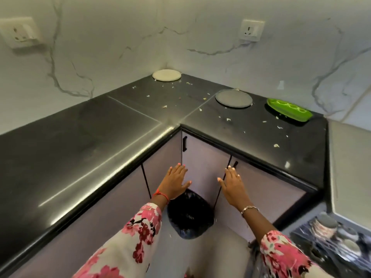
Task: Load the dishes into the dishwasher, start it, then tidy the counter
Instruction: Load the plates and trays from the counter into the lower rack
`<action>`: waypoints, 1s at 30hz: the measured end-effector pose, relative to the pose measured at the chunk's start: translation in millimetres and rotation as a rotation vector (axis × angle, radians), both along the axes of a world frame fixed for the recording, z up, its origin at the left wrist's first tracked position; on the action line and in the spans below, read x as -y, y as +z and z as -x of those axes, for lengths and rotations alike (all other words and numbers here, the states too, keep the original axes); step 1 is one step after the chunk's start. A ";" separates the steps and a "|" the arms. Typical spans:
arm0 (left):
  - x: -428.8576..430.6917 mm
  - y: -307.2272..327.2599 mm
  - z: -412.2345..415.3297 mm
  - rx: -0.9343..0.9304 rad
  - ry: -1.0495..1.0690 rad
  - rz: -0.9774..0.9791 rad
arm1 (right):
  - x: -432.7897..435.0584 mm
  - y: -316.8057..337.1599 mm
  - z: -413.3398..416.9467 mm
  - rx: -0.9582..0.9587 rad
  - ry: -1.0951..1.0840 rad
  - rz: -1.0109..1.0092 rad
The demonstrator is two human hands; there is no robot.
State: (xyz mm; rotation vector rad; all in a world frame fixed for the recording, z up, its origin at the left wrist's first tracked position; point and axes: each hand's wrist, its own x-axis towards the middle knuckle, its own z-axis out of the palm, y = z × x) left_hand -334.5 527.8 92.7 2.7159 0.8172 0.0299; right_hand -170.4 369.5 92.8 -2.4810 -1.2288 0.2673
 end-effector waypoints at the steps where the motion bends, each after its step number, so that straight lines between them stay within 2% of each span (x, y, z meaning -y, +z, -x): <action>1: -18.3 3.2 -13.0 0.010 0.005 -0.005 | -18.1 2.5 -15.0 0.005 -0.006 -0.005; 9: -149.5 16.9 -111.1 0.061 0.060 -0.012 | -128.8 21.0 -117.4 0.101 -0.051 0.039; 13: -213.7 16.6 -165.7 0.046 0.020 -0.016 | -180.4 24.8 -169.7 0.111 -0.111 0.081; 21: -330.9 15.4 -273.2 -0.005 -0.081 0.001 | -273.6 41.1 -266.1 -0.003 -0.310 0.095; 25: -365.2 16.2 -322.1 0.005 -0.091 0.009 | -300.4 50.0 -317.1 0.033 -0.397 0.069; 30: -384.2 1.8 -367.5 0.026 -0.034 0.001 | -321.1 59.9 -381.6 -0.020 -0.508 0.096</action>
